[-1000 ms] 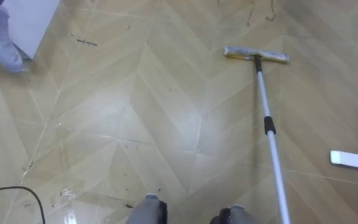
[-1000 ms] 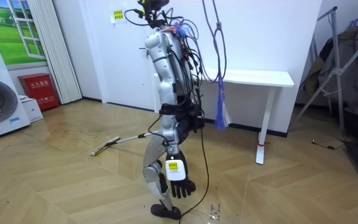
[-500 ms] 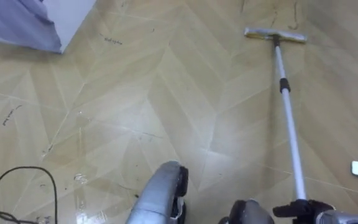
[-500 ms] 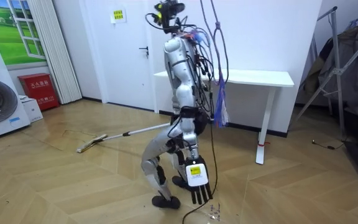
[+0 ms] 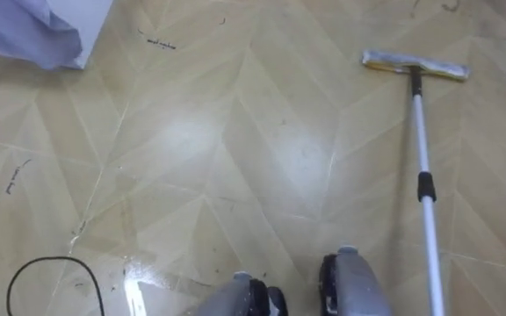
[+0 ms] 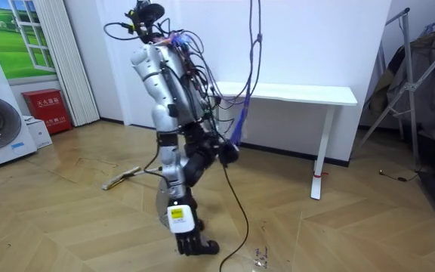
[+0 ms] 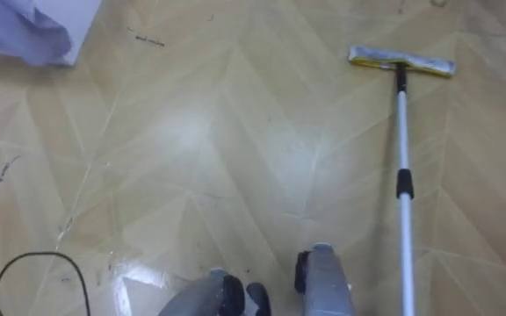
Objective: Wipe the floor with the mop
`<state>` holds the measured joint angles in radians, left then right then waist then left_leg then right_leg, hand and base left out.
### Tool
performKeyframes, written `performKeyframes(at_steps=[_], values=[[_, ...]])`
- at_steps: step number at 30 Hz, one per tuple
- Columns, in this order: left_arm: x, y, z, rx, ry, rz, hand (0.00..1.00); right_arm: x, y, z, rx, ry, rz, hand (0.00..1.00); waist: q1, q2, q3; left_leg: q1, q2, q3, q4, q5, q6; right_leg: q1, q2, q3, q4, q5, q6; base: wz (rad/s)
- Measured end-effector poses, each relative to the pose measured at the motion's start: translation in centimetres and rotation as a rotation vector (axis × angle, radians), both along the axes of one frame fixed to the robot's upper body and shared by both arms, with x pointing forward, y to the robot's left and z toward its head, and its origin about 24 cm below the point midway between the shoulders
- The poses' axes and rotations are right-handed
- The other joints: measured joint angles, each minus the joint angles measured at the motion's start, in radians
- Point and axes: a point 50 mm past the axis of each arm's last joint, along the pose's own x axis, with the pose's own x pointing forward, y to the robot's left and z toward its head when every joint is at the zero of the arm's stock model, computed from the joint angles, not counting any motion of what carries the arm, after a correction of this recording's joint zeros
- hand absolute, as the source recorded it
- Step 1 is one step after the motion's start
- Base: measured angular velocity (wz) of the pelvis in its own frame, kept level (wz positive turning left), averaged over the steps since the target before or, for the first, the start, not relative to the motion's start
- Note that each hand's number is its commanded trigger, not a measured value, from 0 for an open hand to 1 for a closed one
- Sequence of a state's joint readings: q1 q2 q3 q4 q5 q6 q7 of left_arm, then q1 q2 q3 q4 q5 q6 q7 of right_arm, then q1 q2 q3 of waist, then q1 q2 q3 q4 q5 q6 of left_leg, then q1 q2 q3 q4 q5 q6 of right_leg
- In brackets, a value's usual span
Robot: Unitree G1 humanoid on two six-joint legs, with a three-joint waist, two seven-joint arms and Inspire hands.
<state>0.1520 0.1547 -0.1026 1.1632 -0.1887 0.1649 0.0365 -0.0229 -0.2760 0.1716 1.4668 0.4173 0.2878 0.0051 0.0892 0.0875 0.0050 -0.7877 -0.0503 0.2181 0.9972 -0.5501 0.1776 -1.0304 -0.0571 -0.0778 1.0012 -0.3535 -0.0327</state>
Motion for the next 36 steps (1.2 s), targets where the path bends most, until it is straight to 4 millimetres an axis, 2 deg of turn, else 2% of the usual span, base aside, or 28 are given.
performKeyframes(at_steps=[1, 2, 3, 4, 5, 6, 8, 9, 10, 11, 12, 13, 14, 15, 16, 18, 19, 21, 25, 26, 27, 29, 31, 32, 33, 34, 35, 36], values=[[-0.3, 0.2, 0.0, 0.015, 0.020, 0.022, 0.00, 3.0, -0.8, 0.6, -0.034, -0.034, 0.016, 1.00, 0.005, -0.012, 0.0048, 0.014, -0.001, 0.001, 0.017, -0.016, -0.035, 0.015, 0.018, -0.002, 0.013, -0.014, -0.032, -0.39], [-0.3, 0.3, 0.0, 0.026, 0.025, 0.020, 0.00, 4.8, -1.3, 1.0, -0.054, -0.065, 0.027, 1.00, 0.011, -0.015, 0.0045, 0.008, 0.005, 0.006, 0.051, -0.013, -0.068, 0.016, 0.026, 0.002, 0.022, -0.027, -0.036, -0.32], [0.1, 1.1, 0.3, 0.056, 0.017, 0.024, 0.00, 8.6, -2.0, 2.1, -0.085, -0.151, 0.050, 1.00, 0.031, -0.043, 0.0176, -0.040, 0.032, 0.031, 0.204, 0.061, -0.179, 0.017, 0.039, 0.043, 0.061, -0.042, -0.031, -0.42], [-0.1, 1.8, 0.4, 0.087, 0.024, 0.027, 0.00, 12.3, -2.4, 3.4, -0.109, -0.248, 0.088, 1.00, 0.054, -0.084, 0.0270, -0.115, 0.047, 0.026, 0.361, 0.220, -0.204, 0.020, 0.049, 0.080, 0.097, -0.046, -0.037, -0.44], [-0.1, 1.9, 0.5, 0.097, 0.028, 0.019, 0.00, 13.8, -2.6, 4.0, -0.119, -0.298, 0.102, 1.00, 0.060, -0.094, 0.0284, -0.152, 0.047, 0.018, 0.423, 0.314, -0.186, 0.026, 0.049, 0.086, 0.112, -0.060, -0.042, -0.32], [-0.2, 1.9, 0.5, 0.105, 0.034, 0.001, 0.00, 16.6, -3.1, 5.4, -0.131, -0.401, 0.125, 1.00, 0.079, -0.107, 0.0309, -0.217, 0.048, 0.002, 0.504, 0.452, -0.169, 0.049, 0.055, 0.098, 0.126, -0.082, -0.052, -0.15], [-0.1, 2.1, 0.5, 0.102, 0.033, -0.007, 0.00, 19.1, -3.5, 6.9, -0.122, -0.523, 0.138, 1.00, 0.103, -0.118, 0.0312, -0.278, 0.064, -0.036, 0.480, 0.388, -0.155, 0.080, 0.069, 0.101, 0.133, -0.120, -0.044, -0.02], [-0.2, 2.2, 0.5, 0.095, 0.028, -0.011, 0.00, 19.2, -3.5, 7.0, -0.098, -0.547, 0.115, 1.00, 0.117, -0.125, 0.0315, -0.291, 0.069, -0.060, 0.352, 0.331, -0.155, 0.112, 0.069, 0.101, 0.123, -0.143, -0.038, 0.11], [-0.5, 2.2, 0.5, 0.087, 0.035, -0.013, 0.00, 18.4, -3.2, 6.4, -0.074, -0.533, 0.092, 1.00, 0.117, -0.129, 0.0291, -0.276, 0.063, -0.085, 0.149, 0.311, -0.158, 0.152, 0.069, 0.098, 0.098, -0.162, -0.029, 0.10], [-0.6, 2.2, 0.5, 0.078, 0.038, -0.012, 0.00, 17.5, -3.1, 5.9, -0.062, -0.517, 0.076, 1.00, 0.116, -0.128, 0.0276, -0.260, 0.062, -0.099, 0.040, 0.315, -0.161, 0.175, 0.067, 0.094, 0.083, -0.171, -0.020, 0.15], [-0.8, 2.2, 0.5, 0.065, 0.039, -0.005, 0.00, 15.2, -3.2, 4.7, -0.044, -0.470, 0.041, 1.00, 0.106, -0.122, 0.0252, -0.240, 0.056, -0.114, -0.065, 0.311, -0.124, 0.219, 0.056, 0.086, 0.063, -0.198, -0.005, 0.41], [-0.7, 2.0, 0.4, 0.054, 0.032, 0.015, 0.00, 11.5, -3.7, 3.5, -0.048, -0.383, 0.013, 1.00, 0.088, -0.109, 0.0161, -0.220, 0.036, -0.111, -0.058, 0.276, -0.074, 0.256, 0.040, 0.093, 0.055, -0.223, 0.010, 0.60], [-0.4, 1.9, 0.4, 0.049, 0.020, 0.019, 0.00, 9.5, -3.9, 3.0, -0.052, -0.331, -0.006, 1.00, 0.075, -0.098, 0.0169, -0.208, 0.019, -0.113, -0.053, 0.257, -0.059, 0.262, 0.035, 0.103, 0.074, -0.225, 0.014, 0.75], [0.1, 1.5, 0.3, 0.041, -0.003, 0.021, 0.00, 5.3, -4.2, 2.2, -0.062, -0.221, -0.029, 1.00, 0.065, -0.079, 0.0143, -0.185, -0.003, -0.107, -0.040, 0.225, -0.031, 0.258, 0.018, 0.111, 0.139, -0.195, 0.051, 0.56], [0.3, 1.1, 0.3, 0.036, -0.016, 0.005, 0.00, 1.3, -3.9, 1.5, -0.065, -0.119, -0.048, 1.00, 0.052, -0.056, 0.0036, -0.159, -0.016, -0.098, -0.029, 0.194, -0.012, 0.245, 0.001, 0.109, 0.211, -0.139, 0.070, 0.35], [0.8, 0.7, 0.3, 0.030, -0.046, -0.005, 0.00, -3.0, -3.0, 1.1, -0.058, -0.016, -0.076, 1.00, 0.040, -0.028, -0.0119, -0.127, -0.031, -0.095, -0.032, 0.155, 0.001, 0.208, -0.012, 0.103, 0.289, -0.056, 0.082, -0.15], [1.4, 0.5, 0.4, 0.030, -0.074, -0.007, 0.00, -4.1, -2.4, 0.9, -0.054, 0.013, -0.083, 1.00, 0.024, -0.006, -0.0097, -0.113, -0.047, -0.124, -0.037, 0.142, 0.000, 0.163, -0.005, 0.107, 0.307, -0.052, 0.078, -0.42], [1.8, 0.2, 0.4, 0.038, -0.103, -0.007, 0.00, -4.5, -1.5, 0.5, -0.055, 0.026, -0.073, 1.00, 0.019, 0.006, -0.0051, -0.079, -0.064, -0.152, -0.065, 0.136, -0.005, 0.088, 0.011, 0.118, 0.270, -0.055, 0.075, -0.85], [1.0, -0.6, 0.1, 0.044, -0.067, -0.003, 0.00, -1.7, 0.2, -0.2, -0.048, 0.013, 0.014, 1.00, -0.002, 0.023, 0.0122, 0.038, -0.109, -0.278, -0.112, 0.101, -0.052, 0.134, 0.041, 0.078, -0.107, -0.029, 0.040, -0.86], [1.0, -0.6, 0.1, 0.047, -0.063, -0.002, 0.00, -0.9, 0.2, -0.2, -0.051, 0.005, 0.025, 1.00, -0.007, 0.023, 0.0126, 0.044, -0.117, -0.281, -0.105, 0.090, -0.056, 0.140, 0.032, 0.073, -0.103, -0.018, 0.027, -0.17], [1.3, -0.6, 0.1, 0.057, -0.066, 0.003, 0.00, 0.3, 0.1, -0.1, -0.066, -0.001, 0.028, 1.00, -0.010, 0.021, 0.0129, 0.041, -0.122, -0.269, -0.061, 0.076, -0.081, 0.146, -0.008, 0.046, -0.071, -0.016, 0.021, 0.09], [1.2, -0.5, 0.1, 0.082, -0.057, 0.014, 0.00, 2.9, -0.4, 0.4, -0.095, -0.026, 0.035, 1.00, -0.006, 0.001, 0.0182, 0.014, -0.116, -0.231, 0.053, 0.080, -0.117, 0.147, -0.045, 0.020, 0.007, -0.069, -0.005, 0.20], [0.9, -0.1, 0.2, 0.106, -0.040, 0.038, 0.00, 8.5, -1.8, 2.0, -0.148, -0.146, 0.061, 1.00, 0.032, -0.044, 0.0212, -0.070, -0.075, -0.176, 0.258, 0.149, -0.203, 0.140, -0.042, 0.018, 0.086, -0.135, -0.013, 0.10], [0.9, 0.0, 0.2, 0.108, -0.036, 0.036, 0.00, 10.1, -2.2, 2.6, -0.162, -0.188, 0.072, 1.00, 0.047, -0.056, 0.0229, -0.094, -0.061, -0.168, 0.305, 0.177, -0.208, 0.140, -0.035, 0.018, 0.100, -0.147, -0.016, -0.04], [0.7, 0.2, 0.3, 0.114, -0.029, 0.024, 0.00, 13.4, -2.4, 3.7, -0.181, -0.282, 0.108, 1.00, 0.068, -0.075, 0.0295, -0.136, -0.040, -0.163, 0.390, 0.245, -0.210, 0.149, -0.021, 0.016, 0.116, -0.165, -0.020, 0.00], [0.3, 0.5, 0.3, 0.120, -0.018, 0.007, 0.00, 15.6, -2.4, 4.6, -0.179, -0.379, 0.114, 1.00, 0.084, -0.096, 0.0320, -0.170, -0.018, -0.169, 0.399, 0.235, -0.192, 0.162, -0.019, 0.004, 0.117, -0.176, -0.028, 0.07], [0.0, 0.7, 0.3, 0.122, -0.012, 0.009, 0.00, 16.9, -2.4, 5.2, -0.176, -0.432, 0.120, 1.00, 0.090, -0.096, 0.0309, -0.185, 0.002, -0.172, 0.367, 0.212, -0.176, 0.173, -0.019, -0.008, 0.114, -0.178, -0.027, 0.20], [-0.5, 1.0, 0.3, 0.121, 0.002, 0.009, 0.00, 18.4, -2.7, 6.1, -0.170, -0.505, 0.124, 1.00, 0.100, -0.106, 0.0352, -0.214, 0.032, -0.181, 0.262, 0.183, -0.163, 0.199, -0.019, -0.029, 0.102, -0.190, -0.022, 0.32]])
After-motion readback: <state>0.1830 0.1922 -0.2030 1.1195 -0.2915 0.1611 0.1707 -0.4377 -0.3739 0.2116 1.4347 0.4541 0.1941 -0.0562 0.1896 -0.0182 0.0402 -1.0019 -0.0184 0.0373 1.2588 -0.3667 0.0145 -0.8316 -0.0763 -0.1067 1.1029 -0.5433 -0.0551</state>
